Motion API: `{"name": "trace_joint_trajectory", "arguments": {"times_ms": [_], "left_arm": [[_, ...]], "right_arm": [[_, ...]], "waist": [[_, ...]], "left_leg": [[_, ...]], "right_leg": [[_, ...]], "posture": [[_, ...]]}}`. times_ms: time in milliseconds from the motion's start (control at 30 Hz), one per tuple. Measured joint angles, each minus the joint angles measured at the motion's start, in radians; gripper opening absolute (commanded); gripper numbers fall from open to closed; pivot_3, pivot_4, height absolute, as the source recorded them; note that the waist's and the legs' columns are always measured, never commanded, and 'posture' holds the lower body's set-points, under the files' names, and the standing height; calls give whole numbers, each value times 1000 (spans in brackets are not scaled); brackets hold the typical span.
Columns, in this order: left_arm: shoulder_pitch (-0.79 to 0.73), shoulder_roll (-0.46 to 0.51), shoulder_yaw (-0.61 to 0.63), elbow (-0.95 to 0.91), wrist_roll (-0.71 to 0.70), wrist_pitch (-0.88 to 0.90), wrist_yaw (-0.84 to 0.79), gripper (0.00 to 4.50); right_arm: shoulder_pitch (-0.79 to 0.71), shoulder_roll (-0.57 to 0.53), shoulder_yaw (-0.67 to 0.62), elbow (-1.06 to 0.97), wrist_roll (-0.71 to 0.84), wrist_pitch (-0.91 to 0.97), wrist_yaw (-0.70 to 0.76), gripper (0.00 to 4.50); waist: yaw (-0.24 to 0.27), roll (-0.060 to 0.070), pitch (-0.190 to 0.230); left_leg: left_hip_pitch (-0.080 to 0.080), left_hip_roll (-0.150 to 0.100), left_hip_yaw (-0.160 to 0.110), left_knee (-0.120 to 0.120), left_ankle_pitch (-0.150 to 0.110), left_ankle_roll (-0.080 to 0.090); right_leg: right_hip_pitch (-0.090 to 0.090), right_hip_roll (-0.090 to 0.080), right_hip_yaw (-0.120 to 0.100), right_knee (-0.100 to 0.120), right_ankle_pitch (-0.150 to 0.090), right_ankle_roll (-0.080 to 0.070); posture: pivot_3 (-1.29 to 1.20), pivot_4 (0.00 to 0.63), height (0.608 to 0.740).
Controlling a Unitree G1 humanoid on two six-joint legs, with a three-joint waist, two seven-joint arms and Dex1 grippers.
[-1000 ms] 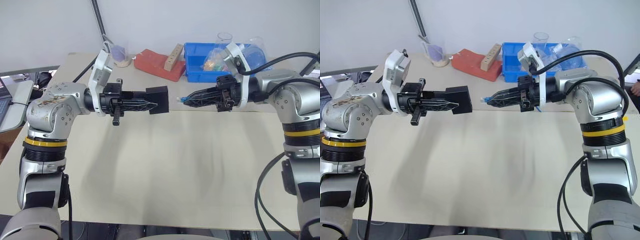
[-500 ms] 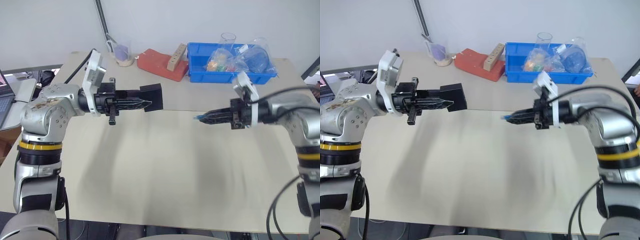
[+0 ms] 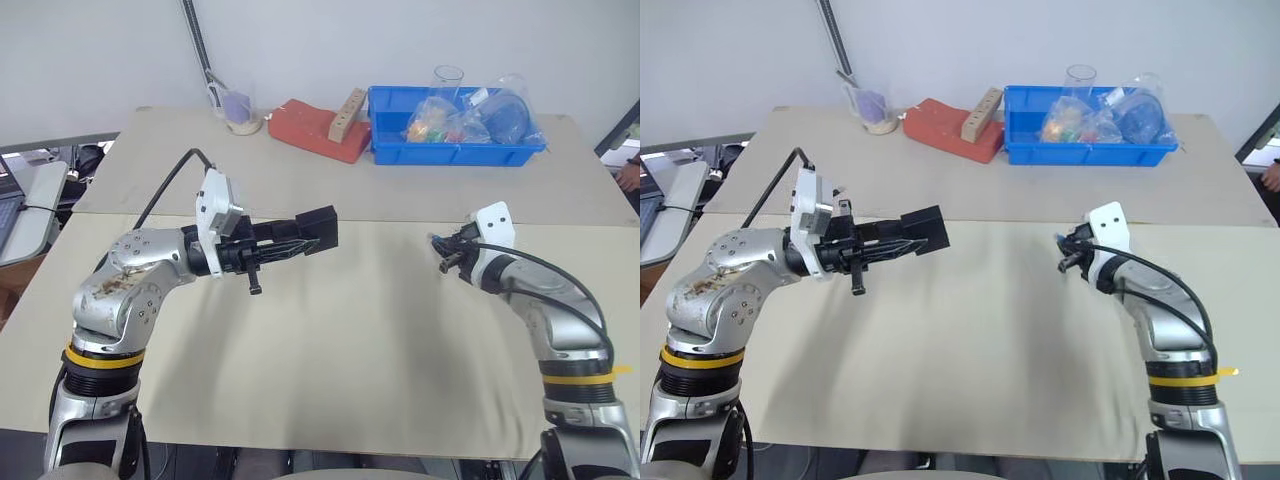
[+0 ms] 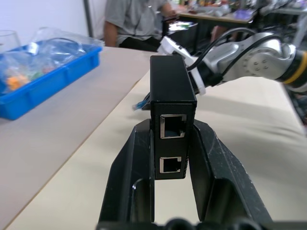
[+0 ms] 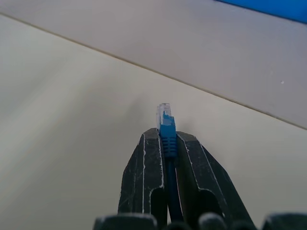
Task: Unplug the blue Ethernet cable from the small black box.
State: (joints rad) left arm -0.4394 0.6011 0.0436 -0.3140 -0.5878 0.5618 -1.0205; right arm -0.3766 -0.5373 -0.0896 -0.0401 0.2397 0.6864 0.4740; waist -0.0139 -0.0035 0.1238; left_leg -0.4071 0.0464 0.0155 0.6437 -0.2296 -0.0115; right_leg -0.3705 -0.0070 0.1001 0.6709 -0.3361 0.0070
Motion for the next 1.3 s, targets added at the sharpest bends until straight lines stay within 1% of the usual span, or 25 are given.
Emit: {"name": "trace_joint_trajectory", "arguments": {"times_ms": [200, 267, 367, 400, 600, 800, 867, 933, 1033, 1133, 1200, 1300], "left_arm": [[29, 9, -3, -1, 12, -28, -1, 491], [37, 9, -4, -7, 12, -30, -1, 491], [46, 9, -6, -12, 12, -30, 0, 491], [46, 9, -7, -13, 12, -30, 1, 491], [48, 9, -9, -23, 11, -30, 7, 491], [74, 22, 3, -29, 11, -30, 31, 491], [105, 24, 30, -35, 12, -30, 65, 491], [153, 24, 79, -40, 21, -31, 127, 491], [207, 17, 147, -33, 57, -43, 218, 491], [245, -8, 226, 10, 110, -91, 333, 491], [270, -25, 264, 40, 148, -124, 395, 491], [301, -58, 280, 87, 196, -170, 459, 491]], "right_arm": [[2, 16, -1, 27, 4, 0, -1, 9], [7, 17, -1, 51, 4, -2, 4, 988], [11, 17, -1, 76, 3, -11, 18, 1909], [11, 17, -1, 79, 3, -16, 24, 2324], [16, -17, 0, 86, 2, -41, 87, 4456], [19, -115, 4, -41, 49, -32, 227, 4456], [-9, -144, 5, -107, 101, 1, 288, 4456], [-79, -162, 5, -192, 200, 69, 356, 4456], [-163, -163, 5, -302, 327, 137, 415, 4456], [-241, -143, 11, -373, 441, 213, 430, 4456], [-282, -128, 44, -395, 475, 242, 425, 4456], [-314, -102, 82, -412, 493, 259, 406, 4456]], "waist": [[0, 0, 0], [0, 0, 0], [0, 0, 0], [0, 0, 0], [0, 0, 0], [-2, 1, 0], [-6, 1, 0], [-10, 1, 0], [-8, 1, 0], [0, 0, 0], [3, 0, 0], [7, 0, 0]], "left_leg": [[0, 0, 0, 0, 0, 0], [0, 0, 0, 0, 0, 0], [0, 0, 0, 0, 0, 0], [0, 0, 0, 0, 0, 0], [0, 0, 0, 0, 0, 0], [0, 1, 0, -1, 0, 0], [0, 1, 0, -1, 0, 1], [1, 2, 0, -1, 0, 1], [0, 3, -2, -1, -1, 1], [0, 3, -3, -1, -1, 1], [0, 2, -3, -1, -1, 1], [-1, 1, -3, -1, -1, 1]], "right_leg": [[1, 0, 0, -1, 0, 0], [1, 0, 0, -2, 0, 0], [1, 0, 0, -2, 0, 0], [0, 0, 0, -2, 0, 0], [1, 0, 0, -3, 0, 0], [1, 0, 0, -4, 0, 0], [1, 1, 0, -4, 0, 0], [1, 1, 0, -4, 0, 0], [1, 1, -1, -4, 0, 0], [2, -1, -2, -4, 0, 0], [2, -3, -2, -4, 0, 0], [2, -5, -3, -4, 0, 0]], "posture": [[0, 150, 738], [0, 150, 738], [0, 150, 738], [0, 150, 738], [0, 150, 738], [0, 150, 738], [0, 150, 738], [0, 150, 738], [0, 150, 738], [0, 150, 738], [0, 150, 738], [0, 150, 738]]}}
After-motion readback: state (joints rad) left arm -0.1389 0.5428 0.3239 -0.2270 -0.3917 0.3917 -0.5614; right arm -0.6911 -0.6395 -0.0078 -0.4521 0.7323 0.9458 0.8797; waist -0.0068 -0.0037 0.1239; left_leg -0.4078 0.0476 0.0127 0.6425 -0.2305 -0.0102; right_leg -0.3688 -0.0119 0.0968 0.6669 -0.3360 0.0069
